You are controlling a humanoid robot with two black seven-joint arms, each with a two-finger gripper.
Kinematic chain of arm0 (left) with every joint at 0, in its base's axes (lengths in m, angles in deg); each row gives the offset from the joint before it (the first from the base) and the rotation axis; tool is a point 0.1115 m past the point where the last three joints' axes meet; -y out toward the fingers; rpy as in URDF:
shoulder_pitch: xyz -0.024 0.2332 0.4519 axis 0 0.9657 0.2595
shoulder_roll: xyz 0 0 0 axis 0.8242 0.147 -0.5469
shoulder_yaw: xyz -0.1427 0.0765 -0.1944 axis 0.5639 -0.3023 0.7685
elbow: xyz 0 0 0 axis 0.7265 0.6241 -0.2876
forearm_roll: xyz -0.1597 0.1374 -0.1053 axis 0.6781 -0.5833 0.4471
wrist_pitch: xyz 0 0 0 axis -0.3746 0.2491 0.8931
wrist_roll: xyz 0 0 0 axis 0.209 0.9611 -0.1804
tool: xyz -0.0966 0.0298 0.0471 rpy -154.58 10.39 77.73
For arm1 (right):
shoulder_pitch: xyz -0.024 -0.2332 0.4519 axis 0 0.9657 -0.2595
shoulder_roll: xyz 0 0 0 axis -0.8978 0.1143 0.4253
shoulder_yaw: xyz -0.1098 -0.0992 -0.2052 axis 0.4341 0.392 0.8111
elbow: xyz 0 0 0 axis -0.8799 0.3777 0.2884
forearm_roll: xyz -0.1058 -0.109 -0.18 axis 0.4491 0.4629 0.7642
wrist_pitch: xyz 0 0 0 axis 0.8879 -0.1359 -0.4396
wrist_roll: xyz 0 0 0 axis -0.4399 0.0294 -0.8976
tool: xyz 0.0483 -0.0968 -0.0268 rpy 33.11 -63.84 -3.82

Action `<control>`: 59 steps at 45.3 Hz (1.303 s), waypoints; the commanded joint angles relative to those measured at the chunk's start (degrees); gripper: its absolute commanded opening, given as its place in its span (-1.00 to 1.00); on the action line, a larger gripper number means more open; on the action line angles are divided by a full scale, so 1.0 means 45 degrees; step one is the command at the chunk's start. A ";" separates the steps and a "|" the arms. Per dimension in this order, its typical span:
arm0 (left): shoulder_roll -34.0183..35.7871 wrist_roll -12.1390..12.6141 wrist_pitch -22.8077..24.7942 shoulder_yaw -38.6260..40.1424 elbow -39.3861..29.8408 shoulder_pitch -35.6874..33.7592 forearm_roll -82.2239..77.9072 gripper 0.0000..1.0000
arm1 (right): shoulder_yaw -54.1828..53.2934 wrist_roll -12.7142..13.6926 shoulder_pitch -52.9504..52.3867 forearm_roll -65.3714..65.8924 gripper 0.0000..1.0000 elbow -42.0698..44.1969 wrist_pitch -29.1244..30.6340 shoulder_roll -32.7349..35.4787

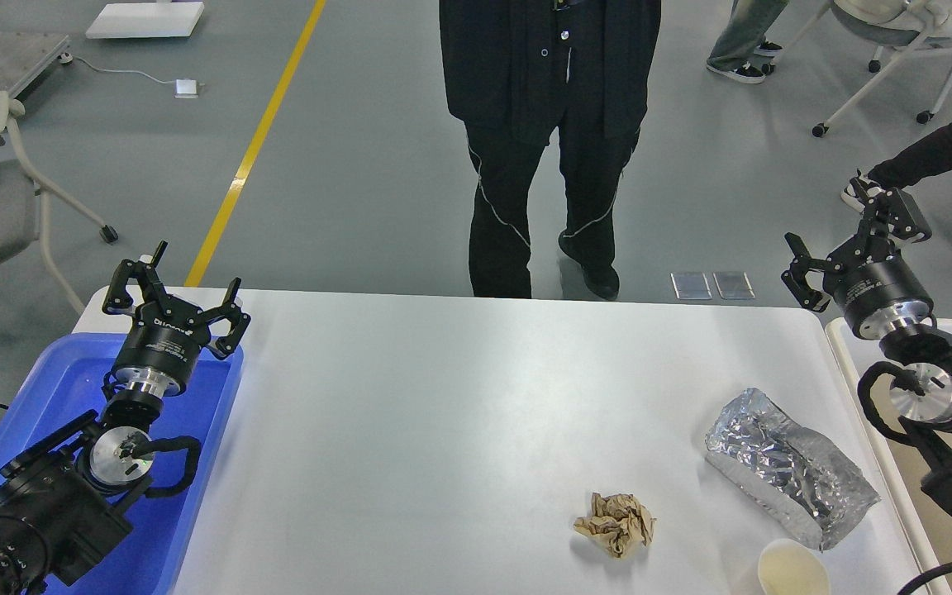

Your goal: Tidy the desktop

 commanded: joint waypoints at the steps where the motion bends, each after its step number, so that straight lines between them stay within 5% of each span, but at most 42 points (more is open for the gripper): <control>1: 0.0000 0.0000 0.0008 0.0000 0.0000 0.0000 0.0000 1.00 | 0.0227 0.0019 -0.0055 0.0176 1.00 -0.0106 0.0049 0.0823; 16: 0.0000 0.0000 -0.0011 0.0000 0.0000 0.0000 0.0000 1.00 | 0.5147 -0.0001 -0.1108 0.2596 1.00 -0.0945 0.0693 0.4357; 28: 0.0000 0.0000 0.0008 0.0000 0.0000 0.0000 0.0000 1.00 | 0.8274 -0.0059 -0.2808 0.8649 1.00 -0.3247 0.0928 0.6350; 45: 0.0000 0.0000 0.0008 0.0000 0.0001 0.0000 0.0000 1.00 | 0.9544 -0.1640 -0.3669 1.6130 1.00 -1.0669 0.0928 0.9261; 59: 0.0000 0.0000 -0.0011 0.0000 0.0000 0.0000 0.0000 1.00 | 1.1653 -0.2227 -0.3513 1.9238 1.00 -1.1649 0.0909 0.9047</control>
